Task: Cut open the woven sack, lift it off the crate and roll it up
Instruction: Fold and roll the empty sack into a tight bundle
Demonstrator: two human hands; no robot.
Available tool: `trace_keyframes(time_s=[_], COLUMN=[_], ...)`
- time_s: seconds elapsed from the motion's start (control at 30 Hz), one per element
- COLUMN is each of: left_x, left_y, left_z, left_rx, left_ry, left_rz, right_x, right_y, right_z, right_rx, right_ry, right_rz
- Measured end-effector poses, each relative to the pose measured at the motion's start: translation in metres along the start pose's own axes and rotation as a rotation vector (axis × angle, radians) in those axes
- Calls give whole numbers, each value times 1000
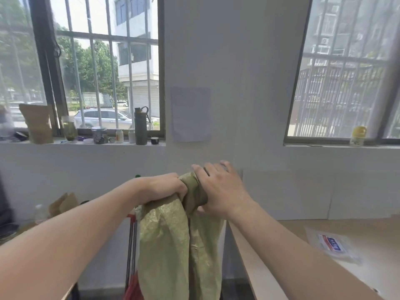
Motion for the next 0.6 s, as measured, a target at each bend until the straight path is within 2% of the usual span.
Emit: trace_keyframes(time_s=[0.1, 0.2, 0.3, 0.47, 0.53, 0.6], left_x=[0, -1, -7, -19, -25, -25], left_y=[-8, -6, -7, -23, -29, -31], left_z=[10, 15, 10, 2, 5, 7], left_rx=[102, 116, 2, -280, -392, -484], left_ry=[-14, 84, 332, 824, 912, 889], left_rz=[-34, 53, 243, 484, 556, 552], right_x=[-3, -4, -12, -13, -11, -9], right_y=[2, 1, -4, -7, -7, -7], right_z=[-3, 0, 13, 37, 42, 44], right_rx=[-71, -41, 58, 301, 355, 394], right_ry=[18, 101, 240, 499, 671, 801], right_rz=[7, 45, 179, 350, 397, 419])
Point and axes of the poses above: each hand's wrist, its own y-axis towards the middle knuckle, its own z-axis out of the palm, x = y × z, the point moved 9 cm from there along y, towards the middle knuckle, and after that the axes turned 12 degrees about -x, right-handed, at the moved point
